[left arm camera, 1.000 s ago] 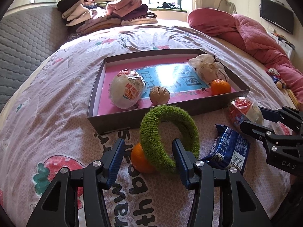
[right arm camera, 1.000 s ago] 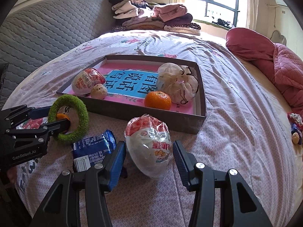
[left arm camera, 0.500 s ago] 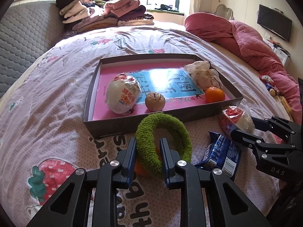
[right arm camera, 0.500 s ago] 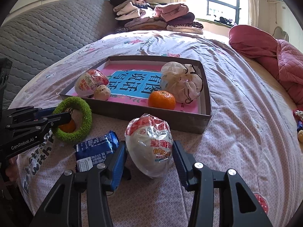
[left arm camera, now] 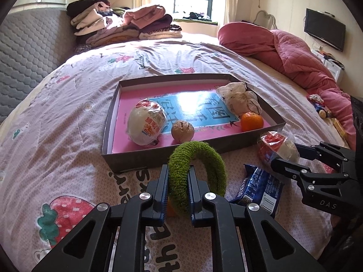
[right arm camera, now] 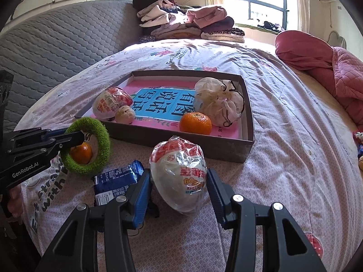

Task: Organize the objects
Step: 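Close left tool on the green ring while right tool grasps the wrapped egg, then carry the green ring in left tool and wrapped egg in right tool toward the tray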

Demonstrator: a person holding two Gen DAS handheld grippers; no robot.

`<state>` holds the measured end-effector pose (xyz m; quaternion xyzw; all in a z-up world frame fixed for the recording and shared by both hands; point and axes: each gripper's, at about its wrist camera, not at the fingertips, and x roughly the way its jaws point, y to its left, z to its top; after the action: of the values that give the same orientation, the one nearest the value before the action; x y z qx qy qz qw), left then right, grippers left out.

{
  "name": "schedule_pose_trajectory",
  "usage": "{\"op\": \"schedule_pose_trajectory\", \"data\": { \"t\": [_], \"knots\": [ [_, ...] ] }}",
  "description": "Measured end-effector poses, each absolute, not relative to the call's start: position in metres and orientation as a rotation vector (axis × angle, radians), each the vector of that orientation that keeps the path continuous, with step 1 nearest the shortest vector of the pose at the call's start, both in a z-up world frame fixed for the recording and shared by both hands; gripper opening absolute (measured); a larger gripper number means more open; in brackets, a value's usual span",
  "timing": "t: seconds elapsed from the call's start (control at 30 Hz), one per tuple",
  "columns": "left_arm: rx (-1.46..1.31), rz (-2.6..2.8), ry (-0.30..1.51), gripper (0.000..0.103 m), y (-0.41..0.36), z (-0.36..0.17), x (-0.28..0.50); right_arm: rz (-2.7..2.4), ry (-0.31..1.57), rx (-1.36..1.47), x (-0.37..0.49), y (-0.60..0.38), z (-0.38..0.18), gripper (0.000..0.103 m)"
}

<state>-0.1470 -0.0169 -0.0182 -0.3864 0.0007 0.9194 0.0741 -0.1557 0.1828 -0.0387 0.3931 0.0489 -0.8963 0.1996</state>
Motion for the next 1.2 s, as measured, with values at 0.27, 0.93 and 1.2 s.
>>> {"op": "schedule_pose_trajectory", "data": {
  "t": [0.27, 0.93, 1.2],
  "knots": [
    [-1.115, 2.778, 0.003, 0.014, -0.017, -0.006, -0.142, -2.501, 0.128, 1.081, -0.153, 0.182, -0.036, 0.048],
    [-1.060, 2.808, 0.021, 0.014, -0.011, 0.011, -0.128, -2.505, 0.114, 1.000, -0.145, 0.181, -0.021, 0.048],
    [-1.049, 2.817, 0.025, 0.014, -0.010, 0.015, -0.126, -2.504, 0.116, 0.971, -0.141, 0.179, -0.017, 0.048]
  ]
}}
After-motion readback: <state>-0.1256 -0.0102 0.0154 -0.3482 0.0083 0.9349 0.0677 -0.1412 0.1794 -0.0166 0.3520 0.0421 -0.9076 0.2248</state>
